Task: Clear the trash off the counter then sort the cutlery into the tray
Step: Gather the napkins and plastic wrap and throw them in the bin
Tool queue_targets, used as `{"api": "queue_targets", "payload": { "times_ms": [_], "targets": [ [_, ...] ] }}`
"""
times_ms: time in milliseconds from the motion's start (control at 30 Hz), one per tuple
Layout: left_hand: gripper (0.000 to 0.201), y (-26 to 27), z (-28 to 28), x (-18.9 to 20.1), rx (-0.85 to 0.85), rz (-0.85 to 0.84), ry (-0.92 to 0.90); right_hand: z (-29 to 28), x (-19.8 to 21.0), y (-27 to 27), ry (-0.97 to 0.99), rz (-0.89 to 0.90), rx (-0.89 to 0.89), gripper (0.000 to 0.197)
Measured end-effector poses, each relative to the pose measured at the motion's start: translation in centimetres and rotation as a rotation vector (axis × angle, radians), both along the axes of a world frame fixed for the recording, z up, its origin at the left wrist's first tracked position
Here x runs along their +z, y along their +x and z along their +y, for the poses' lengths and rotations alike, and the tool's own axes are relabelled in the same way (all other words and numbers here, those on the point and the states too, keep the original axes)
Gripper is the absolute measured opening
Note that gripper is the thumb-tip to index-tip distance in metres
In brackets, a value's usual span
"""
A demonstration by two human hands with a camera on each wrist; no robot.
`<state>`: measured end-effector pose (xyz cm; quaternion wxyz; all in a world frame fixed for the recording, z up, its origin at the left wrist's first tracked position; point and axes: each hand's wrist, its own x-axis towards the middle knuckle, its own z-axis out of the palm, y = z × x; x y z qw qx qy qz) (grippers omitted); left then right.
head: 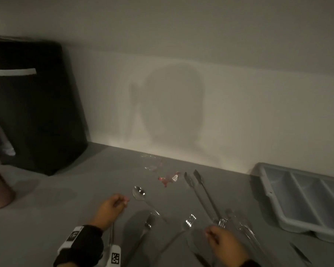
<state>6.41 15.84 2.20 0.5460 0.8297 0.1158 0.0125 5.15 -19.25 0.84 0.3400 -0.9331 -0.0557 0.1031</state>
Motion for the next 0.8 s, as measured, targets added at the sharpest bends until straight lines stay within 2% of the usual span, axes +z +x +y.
{"api": "queue_targets", "payload": {
  "times_ms": [200,333,467,533,633,733,800],
  "targets": [
    [0.031,9.3,1.3,0.2,-0.144,0.037,0.106,7.3,1.2,10.1,-0.087,-0.006,0.082,0.018],
    [0.034,14.3,1.3,0.1,-0.188,0.067,0.160,11.4,-0.1,16.4,-0.198,0.008,0.155,0.042],
    [0.021,18.5,1.3,-0.6,-0.210,0.092,0.267,14.3,-2.5,20.7,-0.313,0.070,0.234,0.048],
    [0.018,20.0,1.3,-1.2,-0.202,0.101,0.310,15.1,-3.9,21.8,-0.388,0.172,0.263,0.047],
    [0.023,21.6,1.2,-1.9,-0.221,0.128,0.343,15.9,-5.7,22.3,-0.499,0.217,0.325,0.060],
    [0.029,23.2,0.8,-2.6,-0.282,0.165,0.382,15.7,-6.1,21.7,-0.452,0.168,0.304,0.066],
    [0.035,24.4,0.1,-2.9,-0.312,0.187,0.458,14.9,-5.8,21.1,-0.243,0.087,0.183,0.059]
  ]
}}
